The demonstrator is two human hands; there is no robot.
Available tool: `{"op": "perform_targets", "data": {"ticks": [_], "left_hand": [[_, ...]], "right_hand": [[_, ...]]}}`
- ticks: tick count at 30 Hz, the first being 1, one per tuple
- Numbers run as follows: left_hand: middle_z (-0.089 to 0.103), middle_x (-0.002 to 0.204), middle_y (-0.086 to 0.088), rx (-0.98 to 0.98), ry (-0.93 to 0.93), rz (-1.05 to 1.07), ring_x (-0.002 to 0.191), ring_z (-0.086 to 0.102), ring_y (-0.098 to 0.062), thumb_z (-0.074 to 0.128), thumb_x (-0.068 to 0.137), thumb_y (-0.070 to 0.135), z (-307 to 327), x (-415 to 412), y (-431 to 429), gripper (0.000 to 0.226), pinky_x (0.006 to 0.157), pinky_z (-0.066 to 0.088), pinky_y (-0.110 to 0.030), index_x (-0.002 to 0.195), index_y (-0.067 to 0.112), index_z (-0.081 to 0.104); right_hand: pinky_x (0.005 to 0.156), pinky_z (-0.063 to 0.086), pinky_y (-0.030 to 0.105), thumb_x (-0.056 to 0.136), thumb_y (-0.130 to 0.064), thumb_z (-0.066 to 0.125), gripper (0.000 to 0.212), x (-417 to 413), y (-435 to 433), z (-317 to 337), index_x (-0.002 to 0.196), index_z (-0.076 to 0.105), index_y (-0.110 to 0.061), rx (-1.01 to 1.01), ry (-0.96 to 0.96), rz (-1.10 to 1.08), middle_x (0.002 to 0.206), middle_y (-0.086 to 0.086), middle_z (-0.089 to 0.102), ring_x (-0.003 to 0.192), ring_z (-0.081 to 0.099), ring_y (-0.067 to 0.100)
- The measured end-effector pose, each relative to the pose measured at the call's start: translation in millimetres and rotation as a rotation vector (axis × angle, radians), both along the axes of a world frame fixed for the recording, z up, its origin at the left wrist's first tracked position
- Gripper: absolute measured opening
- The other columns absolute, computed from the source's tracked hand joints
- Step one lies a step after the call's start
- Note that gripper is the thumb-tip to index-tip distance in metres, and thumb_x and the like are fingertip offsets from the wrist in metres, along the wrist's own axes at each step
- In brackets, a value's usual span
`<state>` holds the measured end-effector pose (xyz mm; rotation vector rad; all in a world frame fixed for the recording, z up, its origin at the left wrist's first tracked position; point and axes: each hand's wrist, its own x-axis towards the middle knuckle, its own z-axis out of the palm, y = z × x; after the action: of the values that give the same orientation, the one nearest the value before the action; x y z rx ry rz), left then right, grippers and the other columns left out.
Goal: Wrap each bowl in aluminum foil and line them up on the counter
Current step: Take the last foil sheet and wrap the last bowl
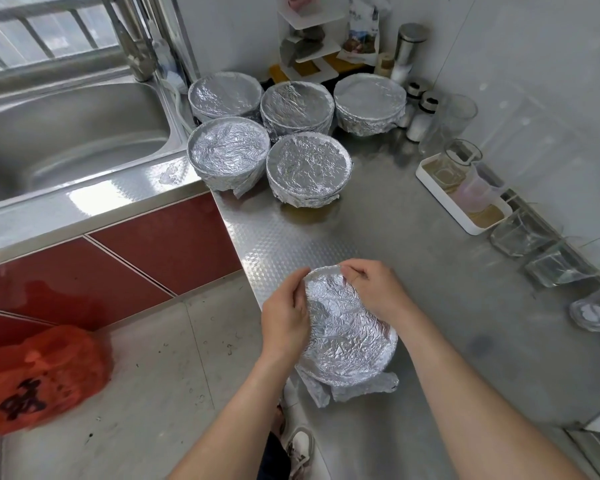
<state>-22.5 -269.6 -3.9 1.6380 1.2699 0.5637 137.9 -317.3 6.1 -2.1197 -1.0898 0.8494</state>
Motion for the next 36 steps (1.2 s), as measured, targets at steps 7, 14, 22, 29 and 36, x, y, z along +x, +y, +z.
{"op": "perform_targets", "data": {"ticks": [7, 14, 22, 29, 36], "left_hand": [[0.065, 0.086, 0.016, -0.027, 0.044, 0.004, 0.076, 0.059, 0.001, 0.039, 0.103, 0.019, 8.0, -4.6, -9.7, 0.028, 0.072, 0.048, -0.02, 0.117, 0.026, 0.062], [0.062, 0.131, 0.005, 0.077, 0.153, -0.103, 0.119, 0.057, -0.015, 0.044, 0.103, 0.029, 17.2, -4.3, 1.9, 0.037, 0.098, 0.044, -0.029, 0.138, 0.022, 0.054], [0.068, 0.089, 0.015, 0.109, 0.248, -0.097, 0.081, 0.065, -0.011, 0.046, 0.097, 0.023, 15.6, -18.1, -17.8, 0.034, 0.077, 0.05, -0.031, 0.128, 0.028, 0.059], [0.052, 0.124, 0.013, 0.12, 0.252, -0.092, 0.11, 0.049, -0.004, 0.047, 0.098, 0.038, 24.0, -29.0, -22.0, 0.046, 0.094, 0.041, -0.027, 0.144, 0.032, 0.04], [0.058, 0.135, 0.004, -0.258, -0.118, -0.066, 0.129, 0.05, -0.017, 0.049, 0.102, 0.028, 9.1, -5.4, -18.2, 0.035, 0.103, 0.04, -0.022, 0.136, 0.024, 0.055]], "right_hand": [[0.062, 0.041, 0.031, 0.097, -0.03, 0.052, 0.023, 3.5, 8.1, 9.7, 0.082, 0.066, -0.019, -0.076, -0.064, 0.175, 0.063, -0.007, 0.054, 0.059, 0.048, 0.011], [0.086, 0.048, 0.037, 0.097, -0.036, 0.048, 0.029, -0.6, 8.6, 29.5, 0.119, 0.063, -0.027, -0.144, -0.395, 0.109, 0.112, -0.001, 0.065, 0.105, 0.06, 0.024], [0.065, 0.042, 0.035, 0.098, -0.026, 0.048, 0.033, -14.2, 1.8, 14.7, 0.07, 0.058, -0.013, -0.161, -0.353, 0.169, 0.067, -0.001, 0.057, 0.073, 0.054, 0.025], [0.1, 0.035, 0.026, 0.095, -0.018, 0.053, 0.033, -9.1, -27.9, 26.9, 0.126, 0.062, -0.01, 0.146, -0.241, -0.304, 0.13, 0.005, 0.061, 0.122, 0.053, 0.023], [0.098, 0.04, 0.037, 0.099, -0.028, 0.046, 0.027, -4.7, -97.2, -1.9, 0.112, 0.062, -0.01, 0.054, 0.483, -0.94, 0.121, 0.012, 0.061, 0.112, 0.057, 0.027]]}}
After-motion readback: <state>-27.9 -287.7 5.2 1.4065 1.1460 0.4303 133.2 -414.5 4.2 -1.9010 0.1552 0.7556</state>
